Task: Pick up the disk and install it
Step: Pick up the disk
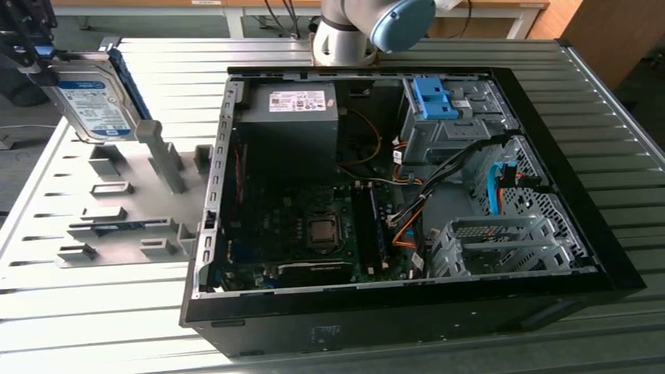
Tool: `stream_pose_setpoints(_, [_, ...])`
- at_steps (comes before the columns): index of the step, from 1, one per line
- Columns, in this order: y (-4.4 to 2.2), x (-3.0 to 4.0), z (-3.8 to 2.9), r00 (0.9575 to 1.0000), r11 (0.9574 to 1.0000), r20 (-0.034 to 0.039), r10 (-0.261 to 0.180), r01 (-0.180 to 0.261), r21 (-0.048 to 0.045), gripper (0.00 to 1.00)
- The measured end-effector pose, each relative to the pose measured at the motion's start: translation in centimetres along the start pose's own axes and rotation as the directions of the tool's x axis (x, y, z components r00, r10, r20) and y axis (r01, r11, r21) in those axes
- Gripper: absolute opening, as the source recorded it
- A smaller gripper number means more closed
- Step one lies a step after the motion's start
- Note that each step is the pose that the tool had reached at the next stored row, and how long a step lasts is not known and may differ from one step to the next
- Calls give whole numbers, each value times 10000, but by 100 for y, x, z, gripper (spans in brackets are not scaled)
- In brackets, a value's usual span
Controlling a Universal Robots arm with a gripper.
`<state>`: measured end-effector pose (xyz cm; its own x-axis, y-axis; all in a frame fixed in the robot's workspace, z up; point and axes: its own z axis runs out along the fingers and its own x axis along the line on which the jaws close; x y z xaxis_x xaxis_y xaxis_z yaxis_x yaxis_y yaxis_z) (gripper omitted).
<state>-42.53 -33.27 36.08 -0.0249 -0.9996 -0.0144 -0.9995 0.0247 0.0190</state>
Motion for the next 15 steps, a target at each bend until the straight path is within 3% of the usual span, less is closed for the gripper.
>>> stream_pose_setpoints(2, [0, 0, -21, 10000, 10000, -2, 0, 0, -4, 37])
stream_pose_setpoints(10, [4, -3, -209, 10000, 10000, 0, -1, 1, 0, 37])
stream_pose_setpoints(15, [5, -4, -258, 10000, 10000, 2, 0, 0, 0, 37])
